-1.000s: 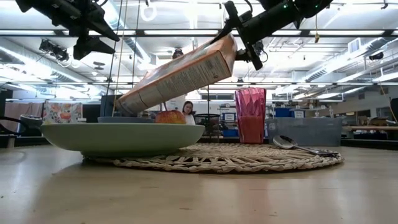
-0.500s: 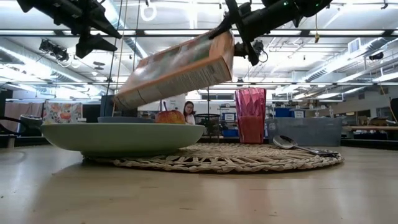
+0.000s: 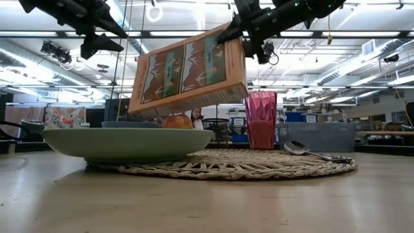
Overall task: Arrange a breakfast setting
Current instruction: Pour the cereal from the orange cereal box into the blue bowl
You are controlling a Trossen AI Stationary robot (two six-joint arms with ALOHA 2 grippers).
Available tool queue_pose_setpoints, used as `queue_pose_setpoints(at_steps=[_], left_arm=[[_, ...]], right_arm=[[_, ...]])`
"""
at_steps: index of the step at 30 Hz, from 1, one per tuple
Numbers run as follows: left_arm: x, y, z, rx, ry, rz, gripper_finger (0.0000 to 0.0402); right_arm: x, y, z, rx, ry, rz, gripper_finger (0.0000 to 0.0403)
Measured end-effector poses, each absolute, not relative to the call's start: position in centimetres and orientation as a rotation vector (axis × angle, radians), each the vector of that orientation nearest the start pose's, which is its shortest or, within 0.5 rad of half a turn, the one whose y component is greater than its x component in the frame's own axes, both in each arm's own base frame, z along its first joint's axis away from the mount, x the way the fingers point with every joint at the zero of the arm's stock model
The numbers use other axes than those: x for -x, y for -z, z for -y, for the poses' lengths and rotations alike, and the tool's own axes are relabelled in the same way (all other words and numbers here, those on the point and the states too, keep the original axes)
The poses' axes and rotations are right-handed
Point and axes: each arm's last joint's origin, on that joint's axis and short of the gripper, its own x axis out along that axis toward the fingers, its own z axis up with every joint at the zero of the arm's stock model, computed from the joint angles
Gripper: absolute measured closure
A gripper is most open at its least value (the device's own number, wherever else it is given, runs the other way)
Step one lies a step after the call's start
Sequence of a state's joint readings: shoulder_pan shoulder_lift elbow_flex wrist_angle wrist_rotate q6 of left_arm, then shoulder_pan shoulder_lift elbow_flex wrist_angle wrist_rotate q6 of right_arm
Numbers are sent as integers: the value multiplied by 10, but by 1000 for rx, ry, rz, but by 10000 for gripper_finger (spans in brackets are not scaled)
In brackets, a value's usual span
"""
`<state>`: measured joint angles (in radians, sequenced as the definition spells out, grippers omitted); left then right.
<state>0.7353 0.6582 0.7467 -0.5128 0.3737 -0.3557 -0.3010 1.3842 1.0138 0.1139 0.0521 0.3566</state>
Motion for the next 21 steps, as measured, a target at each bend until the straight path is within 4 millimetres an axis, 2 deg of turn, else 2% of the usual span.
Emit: queue_pose_setpoints(at_steps=[10, 17, 21], left_arm=[[-109, -310, -84, 561, -417, -277, 203], [-109, -310, -84, 563, -417, -271, 203], [-109, -310, -84, 564, -417, -270, 203]], right_arm=[[-305, -308, 81, -28, 285, -233, 156], [-307, -307, 69, 188, 295, -269, 156], [-308, -308, 67, 219, 303, -275, 156]])
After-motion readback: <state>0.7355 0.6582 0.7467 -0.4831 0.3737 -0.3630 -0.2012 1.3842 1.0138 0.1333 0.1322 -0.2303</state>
